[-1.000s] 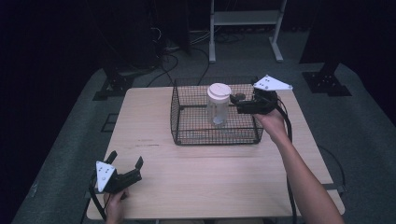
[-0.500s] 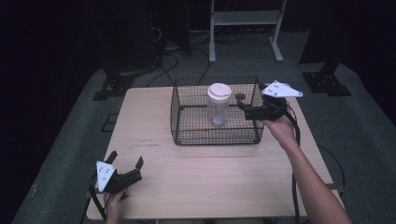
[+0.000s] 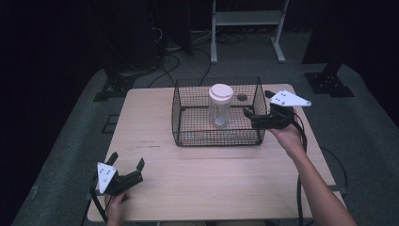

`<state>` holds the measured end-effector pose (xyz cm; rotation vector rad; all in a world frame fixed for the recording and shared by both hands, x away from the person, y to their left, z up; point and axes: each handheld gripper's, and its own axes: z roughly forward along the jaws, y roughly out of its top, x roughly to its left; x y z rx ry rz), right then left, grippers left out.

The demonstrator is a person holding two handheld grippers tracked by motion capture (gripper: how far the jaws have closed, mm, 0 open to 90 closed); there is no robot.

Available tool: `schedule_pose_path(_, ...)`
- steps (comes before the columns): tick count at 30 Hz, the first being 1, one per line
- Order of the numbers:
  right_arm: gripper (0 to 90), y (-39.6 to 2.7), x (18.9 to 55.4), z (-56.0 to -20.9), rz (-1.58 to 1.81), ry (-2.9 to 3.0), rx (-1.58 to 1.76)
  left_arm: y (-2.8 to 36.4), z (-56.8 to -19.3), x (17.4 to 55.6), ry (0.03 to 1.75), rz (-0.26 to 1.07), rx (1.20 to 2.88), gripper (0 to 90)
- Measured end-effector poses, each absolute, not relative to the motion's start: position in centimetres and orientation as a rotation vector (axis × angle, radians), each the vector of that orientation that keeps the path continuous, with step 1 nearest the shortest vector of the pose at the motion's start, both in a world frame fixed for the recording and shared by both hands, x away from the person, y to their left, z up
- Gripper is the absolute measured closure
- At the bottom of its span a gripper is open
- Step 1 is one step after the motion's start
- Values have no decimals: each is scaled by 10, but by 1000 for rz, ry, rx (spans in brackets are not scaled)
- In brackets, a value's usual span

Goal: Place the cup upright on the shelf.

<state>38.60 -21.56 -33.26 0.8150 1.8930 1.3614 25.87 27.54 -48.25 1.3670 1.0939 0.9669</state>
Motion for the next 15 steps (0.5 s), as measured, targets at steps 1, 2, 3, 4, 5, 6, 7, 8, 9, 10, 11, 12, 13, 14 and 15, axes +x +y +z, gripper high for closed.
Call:
schedule_pose_path(1, 20, -217, 385, -333, 1366, 1893, 819, 275, -483, 259, 1094, 967, 1367, 0)
schedule_pose_path(2, 20, -217, 384, -334, 1367, 1892, 818, 275, -483, 259, 1094, 968, 1368, 0)
schedule_pose_path(3, 21, -218, 383, -334, 1366, 1893, 815, 275, -483, 259, 1094, 968, 1368, 0)
schedule_pose_path(4, 21, -218, 382, -335, 1363, 1894, 818, 275, -483, 259, 1094, 968, 1368, 0)
schedule_pose_path(5, 20, -219, 381, -336, 1367, 1893, 817, 275, -483, 259, 1094, 968, 1368, 0)
schedule_pose_path(6, 21, -220, 381, -336, 1367, 1893, 815, 275, -482, 259, 1094, 969, 1369, 0)
schedule_pose_path(7, 20, -221, 379, -337, 1366, 1895, 815, 276, -482, 259, 1094, 967, 1370, 0)
schedule_pose_path(8, 21, -221, 378, -338, 1367, 1896, 816, 276, -482, 259, 1094, 967, 1370, 0)
schedule_pose_path(9, 20, -222, 377, -339, 1368, 1899, 814, 275, -483, 259, 1095, 967, 1367, 0)
schedule_pose_path(10, 21, -223, 375, -340, 1369, 1899, 813, 275, -482, 259, 1095, 967, 1368, 0)
schedule_pose_path(11, 21, -224, 374, -340, 1374, 1898, 817, 275, -483, 259, 1095, 967, 1367, 0)
schedule_pose_path(12, 20, -224, 373, -341, 1387, 1899, 819, 275, -483, 259, 1095, 968, 1368, 0)
schedule_pose_path(13, 20, -225, 372, -341, 1393, 1901, 823, 275, -482, 259, 1095, 968, 1368, 0)
schedule_pose_path(14, 21, -225, 371, -341, 1385, 1896, 813, 275, -482, 259, 1095, 968, 1368, 0)
schedule_pose_path(15, 21, -225, 370, -340, 1384, 1888, 809, 275, -483, 259, 1095, 969, 1368, 0)
